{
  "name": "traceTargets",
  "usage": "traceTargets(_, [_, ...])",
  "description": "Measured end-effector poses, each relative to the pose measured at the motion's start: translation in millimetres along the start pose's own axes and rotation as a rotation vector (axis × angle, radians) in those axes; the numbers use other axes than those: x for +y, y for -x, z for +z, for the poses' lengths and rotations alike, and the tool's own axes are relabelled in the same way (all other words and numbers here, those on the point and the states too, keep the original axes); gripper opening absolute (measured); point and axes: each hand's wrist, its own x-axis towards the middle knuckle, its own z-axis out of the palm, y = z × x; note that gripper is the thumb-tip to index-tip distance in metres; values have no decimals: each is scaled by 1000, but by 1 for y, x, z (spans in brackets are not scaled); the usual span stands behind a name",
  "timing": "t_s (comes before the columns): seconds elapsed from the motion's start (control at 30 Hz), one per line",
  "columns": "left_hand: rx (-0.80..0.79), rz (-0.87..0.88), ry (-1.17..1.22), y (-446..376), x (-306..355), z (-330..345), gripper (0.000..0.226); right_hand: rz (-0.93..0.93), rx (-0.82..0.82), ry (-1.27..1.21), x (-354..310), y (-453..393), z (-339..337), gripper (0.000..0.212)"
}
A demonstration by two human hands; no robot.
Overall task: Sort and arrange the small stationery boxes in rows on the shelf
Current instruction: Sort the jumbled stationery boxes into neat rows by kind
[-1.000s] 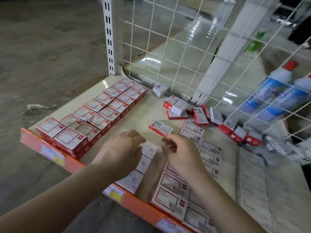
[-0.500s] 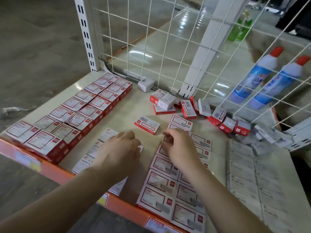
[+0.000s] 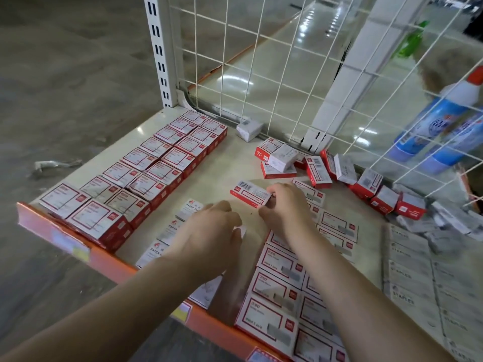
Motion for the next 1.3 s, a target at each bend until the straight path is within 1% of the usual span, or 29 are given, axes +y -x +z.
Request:
traceTargets(0.13, [140, -58, 108, 6, -5, 4, 32, 4, 65, -156, 4, 14, -13, 35])
traceTargets(0.2, [208, -75, 121, 7, -5, 5, 33, 22, 66, -203, 9, 25, -22, 39])
traceTargets(0.27, [247, -64, 118, 8, -2, 5, 36, 9, 53, -225, 16, 37, -31, 38])
traceTargets(0.4, [225, 2, 166, 10, 11, 8, 40, 20, -29, -314, 32, 64, -44, 38])
traceTargets(0.5, [207, 122, 165, 11, 22, 13, 39, 57, -62, -387, 44, 77, -49, 34])
traceTargets(0.7, [216, 342, 142, 7, 27, 19, 19, 78, -77, -483, 61, 92, -59, 21])
traceTargets(0.8, [162, 403, 124, 6, 28, 17, 29, 73, -110, -506, 65, 97, -61, 17])
traceTargets(0.9, [189, 439, 89, 6, 28, 16, 35, 90, -115, -577, 67, 102, -62, 18])
traceTargets(0.97, [227, 404, 72, 5, 27, 16, 34, 68, -103, -605, 67, 104, -63, 22])
traceTargets(1.03, [248, 318, 96, 5, 31, 14, 31, 34, -93, -601, 66, 105, -62, 24])
traceTargets(1.07, [262, 271, 120, 5, 32, 13, 29, 26, -85, -586, 66, 104, -61, 28])
traceTargets(1.13, [242, 199, 192, 3, 34, 13, 28, 11, -64, -535, 65, 103, -58, 44])
traceTargets(1.2, [171, 146, 223, 0, 34, 13, 28, -25, -59, -472, 63, 102, -56, 57])
traceTargets(1.23, [126, 126, 233, 0, 34, 12, 27, -49, -64, -442, 61, 102, -56, 60])
traceTargets(1.3, [20, 86, 259, -2, 33, 11, 27, -92, -71, -396, 57, 101, -56, 59])
